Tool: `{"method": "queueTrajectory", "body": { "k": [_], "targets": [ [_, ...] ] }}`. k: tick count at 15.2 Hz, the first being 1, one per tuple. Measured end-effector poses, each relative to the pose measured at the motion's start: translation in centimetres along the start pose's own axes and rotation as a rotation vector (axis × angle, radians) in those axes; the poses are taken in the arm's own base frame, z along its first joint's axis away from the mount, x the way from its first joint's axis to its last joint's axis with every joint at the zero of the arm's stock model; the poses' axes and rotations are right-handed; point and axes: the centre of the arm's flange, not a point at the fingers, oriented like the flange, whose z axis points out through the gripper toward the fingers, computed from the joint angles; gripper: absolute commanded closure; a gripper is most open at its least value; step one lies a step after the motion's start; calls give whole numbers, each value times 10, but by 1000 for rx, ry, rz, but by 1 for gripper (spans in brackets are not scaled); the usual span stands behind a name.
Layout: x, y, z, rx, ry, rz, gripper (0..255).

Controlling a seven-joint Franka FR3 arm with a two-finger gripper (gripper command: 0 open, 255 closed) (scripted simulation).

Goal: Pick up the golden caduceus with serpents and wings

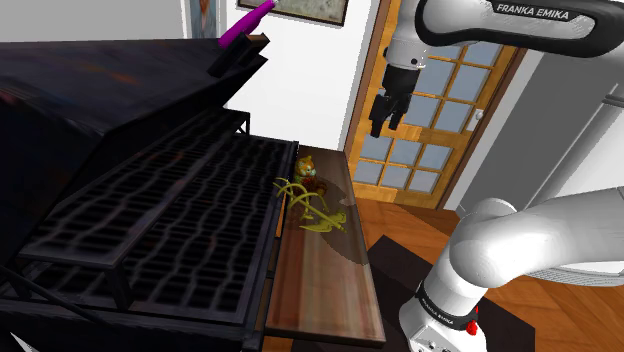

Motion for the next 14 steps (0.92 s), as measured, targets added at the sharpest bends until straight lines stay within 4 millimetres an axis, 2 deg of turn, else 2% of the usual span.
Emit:
{"method": "queueTrajectory", "body": {
  "k": [1, 3, 8, 10, 11, 14],
  "targets": [
    [0, 0, 0, 0, 0, 0, 0],
    [5, -10, 12, -1, -2, -3, 0],
    [30, -38, 59, -6, -7, -13, 0],
    [40, -56, 83, -8, -8, -18, 0],
    [40, -57, 94, -9, -9, -20, 0],
    [53, -80, 129, -12, -12, -26, 0]
  ]
}}
